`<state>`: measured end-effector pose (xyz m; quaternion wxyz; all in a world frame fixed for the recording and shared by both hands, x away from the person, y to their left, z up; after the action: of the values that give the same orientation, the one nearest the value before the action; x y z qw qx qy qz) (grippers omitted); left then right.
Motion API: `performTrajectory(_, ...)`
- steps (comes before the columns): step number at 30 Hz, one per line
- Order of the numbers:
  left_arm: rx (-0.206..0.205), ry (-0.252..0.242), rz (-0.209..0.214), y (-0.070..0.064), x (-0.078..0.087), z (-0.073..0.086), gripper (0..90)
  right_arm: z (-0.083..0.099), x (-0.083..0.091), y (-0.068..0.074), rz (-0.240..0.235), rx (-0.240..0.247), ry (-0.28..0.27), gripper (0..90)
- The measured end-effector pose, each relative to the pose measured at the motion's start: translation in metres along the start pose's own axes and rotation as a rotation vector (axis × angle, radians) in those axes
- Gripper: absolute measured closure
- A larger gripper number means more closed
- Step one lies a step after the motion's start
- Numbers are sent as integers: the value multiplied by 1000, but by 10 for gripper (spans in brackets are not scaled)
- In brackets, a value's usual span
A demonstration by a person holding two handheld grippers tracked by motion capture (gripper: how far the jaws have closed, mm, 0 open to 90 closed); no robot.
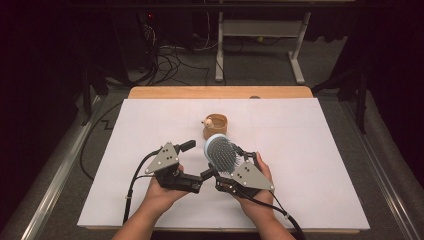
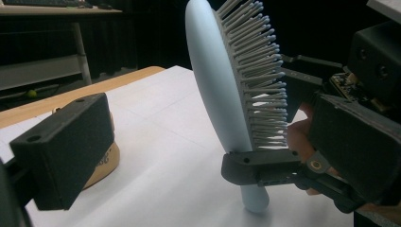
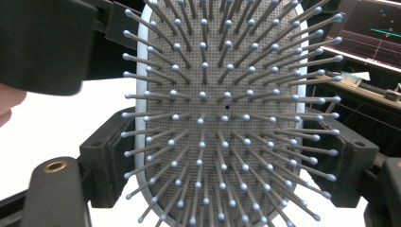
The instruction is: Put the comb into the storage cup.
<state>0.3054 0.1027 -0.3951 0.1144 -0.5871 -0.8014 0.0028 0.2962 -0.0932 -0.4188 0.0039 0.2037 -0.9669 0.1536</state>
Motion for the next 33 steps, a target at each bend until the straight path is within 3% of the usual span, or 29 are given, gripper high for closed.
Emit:
performTrajectory(24,12,6,1,3,1,1,20,0,-2,10,-21,32,0,206)
performTrajectory(33,33,18,5,5,-1,2,23,1,-2,17,-38,40,5,206)
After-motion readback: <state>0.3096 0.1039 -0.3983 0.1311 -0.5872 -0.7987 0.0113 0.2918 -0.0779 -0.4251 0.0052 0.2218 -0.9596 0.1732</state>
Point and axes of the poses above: each handheld gripper's, and its own axes: x roughly backward along the jaws, z roughly out of its underside, y roughly to its left, the point moved 2 cm from there along -x, roughly forward along the jaws, and after that the axes turned 14 degrees about z, right-handed, at the moved point
